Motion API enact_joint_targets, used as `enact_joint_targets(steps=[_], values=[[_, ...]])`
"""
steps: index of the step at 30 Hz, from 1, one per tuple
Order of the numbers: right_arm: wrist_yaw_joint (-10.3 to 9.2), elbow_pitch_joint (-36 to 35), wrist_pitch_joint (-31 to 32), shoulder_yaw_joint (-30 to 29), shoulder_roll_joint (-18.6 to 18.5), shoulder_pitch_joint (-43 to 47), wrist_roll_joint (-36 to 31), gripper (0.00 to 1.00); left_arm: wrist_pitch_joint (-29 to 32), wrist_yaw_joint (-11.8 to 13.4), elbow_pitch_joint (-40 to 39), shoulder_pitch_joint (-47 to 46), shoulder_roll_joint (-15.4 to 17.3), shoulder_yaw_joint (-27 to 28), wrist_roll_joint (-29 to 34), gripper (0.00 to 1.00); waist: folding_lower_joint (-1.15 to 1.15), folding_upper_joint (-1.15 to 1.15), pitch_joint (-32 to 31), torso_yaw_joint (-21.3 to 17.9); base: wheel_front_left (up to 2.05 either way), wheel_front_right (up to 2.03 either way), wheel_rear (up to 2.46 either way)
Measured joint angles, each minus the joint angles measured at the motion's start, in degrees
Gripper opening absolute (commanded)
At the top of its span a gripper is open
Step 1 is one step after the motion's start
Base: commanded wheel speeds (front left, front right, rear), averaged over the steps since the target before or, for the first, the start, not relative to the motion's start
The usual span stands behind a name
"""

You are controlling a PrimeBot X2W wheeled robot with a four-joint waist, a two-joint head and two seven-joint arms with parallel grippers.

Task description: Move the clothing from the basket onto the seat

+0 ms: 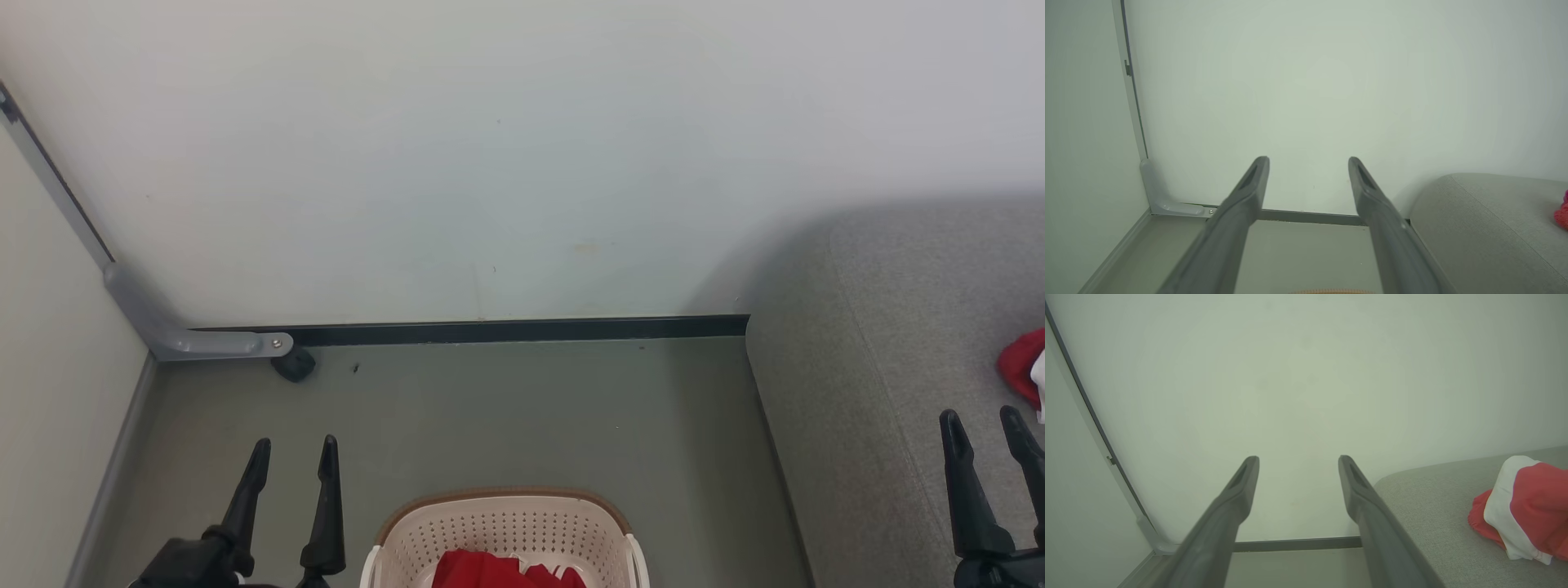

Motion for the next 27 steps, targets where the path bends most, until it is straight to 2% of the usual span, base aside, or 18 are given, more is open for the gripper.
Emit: enact_joint_targets(steps=[17,27], values=[[0.0,-0.7,0.5,0.1,-0.3,-0.3,0.0,1.0,4.0,0.5,-4.1,0.4,-0.3,1.4,2.0,1.0,0.0,0.0,1.5,-0.4,0.0,0.0,0.0],[0.01,-2.5,0.9,0.0,-1.5,-3.5,0.0,1.0,7.4,0.5,-5.1,-0.8,-0.4,-0.1,4.0,1.0,0.0,0.0,5.1,-1.0,0.0,0.0,0.0]])
